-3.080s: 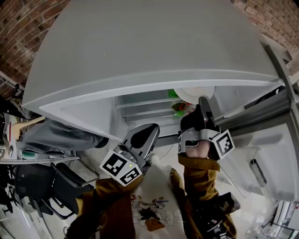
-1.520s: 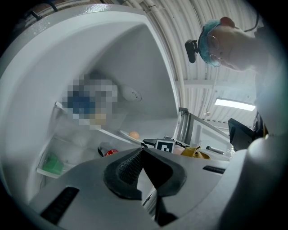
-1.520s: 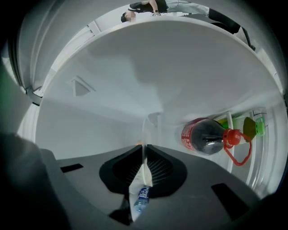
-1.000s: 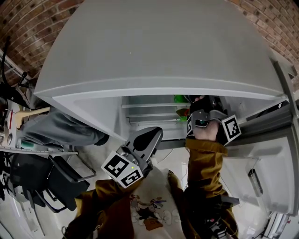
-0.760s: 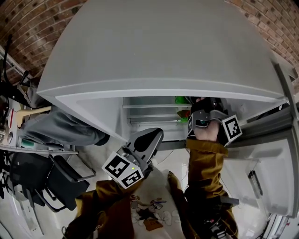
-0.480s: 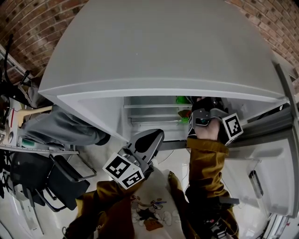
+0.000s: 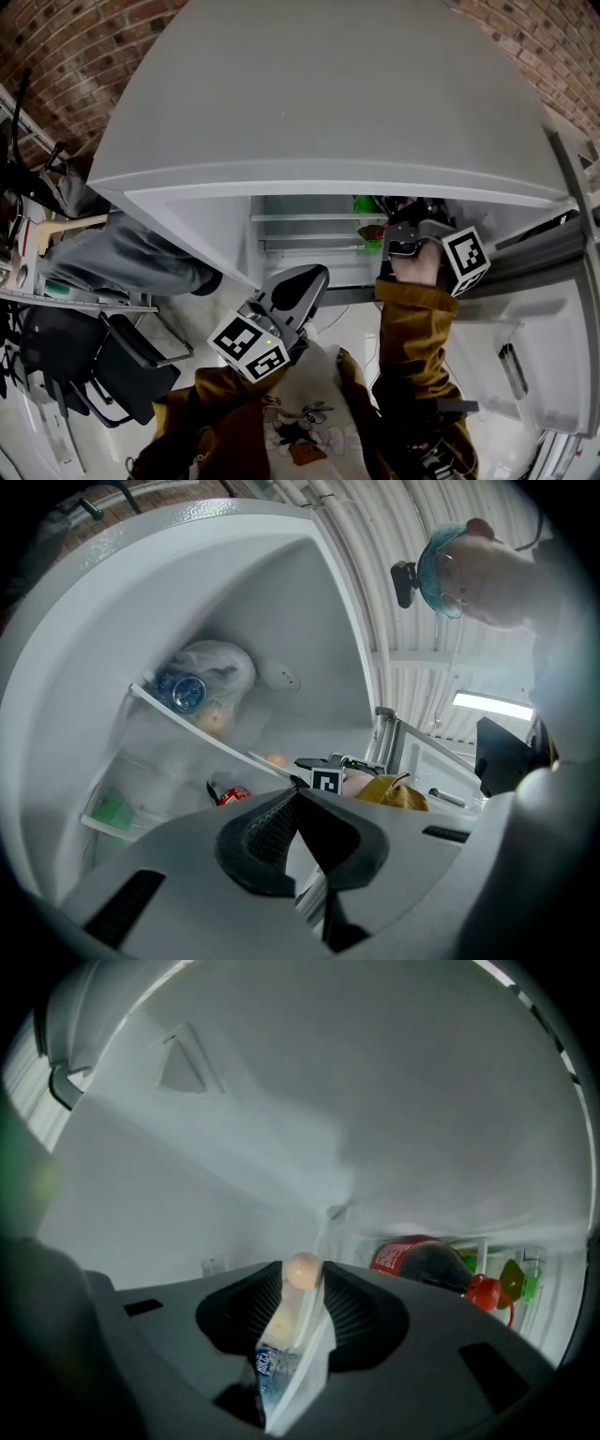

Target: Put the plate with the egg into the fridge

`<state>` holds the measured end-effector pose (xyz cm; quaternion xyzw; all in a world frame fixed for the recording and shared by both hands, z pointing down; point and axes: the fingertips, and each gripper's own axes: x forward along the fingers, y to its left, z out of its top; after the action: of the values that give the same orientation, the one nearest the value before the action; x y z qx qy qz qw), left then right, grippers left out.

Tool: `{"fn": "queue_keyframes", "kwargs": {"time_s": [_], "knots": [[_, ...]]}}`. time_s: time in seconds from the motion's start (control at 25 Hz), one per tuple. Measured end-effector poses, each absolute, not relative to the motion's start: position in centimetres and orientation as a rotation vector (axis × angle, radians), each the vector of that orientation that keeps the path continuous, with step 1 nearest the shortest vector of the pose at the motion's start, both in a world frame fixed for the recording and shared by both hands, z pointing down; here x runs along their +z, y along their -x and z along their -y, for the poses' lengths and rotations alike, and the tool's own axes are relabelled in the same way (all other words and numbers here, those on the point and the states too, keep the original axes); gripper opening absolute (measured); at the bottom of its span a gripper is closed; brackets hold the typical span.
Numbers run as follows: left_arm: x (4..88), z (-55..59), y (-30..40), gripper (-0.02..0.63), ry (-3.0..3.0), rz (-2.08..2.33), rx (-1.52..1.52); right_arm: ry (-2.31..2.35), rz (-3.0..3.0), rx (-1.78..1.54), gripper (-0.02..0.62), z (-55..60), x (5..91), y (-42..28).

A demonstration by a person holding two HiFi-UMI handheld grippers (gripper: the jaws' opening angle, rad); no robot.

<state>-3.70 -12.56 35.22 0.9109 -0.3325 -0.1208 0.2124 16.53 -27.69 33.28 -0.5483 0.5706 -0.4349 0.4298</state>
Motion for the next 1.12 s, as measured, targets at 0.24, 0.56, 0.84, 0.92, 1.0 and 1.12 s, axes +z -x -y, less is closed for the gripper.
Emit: {"fn": "queue_keyframes", "kwargs": {"time_s": [0.24,0.56,0.84,0.92,1.0,1.12], "knots": [[35.2,12.4,3.9,0.008,-2.526,0.923,-0.337,1.396,-1.440,-1.062,0.176,27.5,32.9,-16.6],[35.3,12.1,3.7,0.008,-2.523,0.900,-0.338,1.389,-1.399,-1.083,0.176,26.9,33.3,-17.0],[35.3,11.9,3.2,0.008,-2.526,0.882,-0.335,1.352,-1.335,-1.142,0.176,26.3,34.5,-17.2],[35.3,11.8,3.2,0.008,-2.524,0.882,-0.334,1.343,-1.320,-1.167,0.175,26.2,34.8,-16.8],[35.3,11.8,3.3,0.008,-2.523,0.883,-0.333,1.332,-1.312,-1.190,0.175,26.2,35.1,-16.3],[35.3,11.8,3.4,0.008,-2.521,0.887,-0.334,1.307,-1.301,-1.225,0.173,26.2,35.6,-15.8]]}}
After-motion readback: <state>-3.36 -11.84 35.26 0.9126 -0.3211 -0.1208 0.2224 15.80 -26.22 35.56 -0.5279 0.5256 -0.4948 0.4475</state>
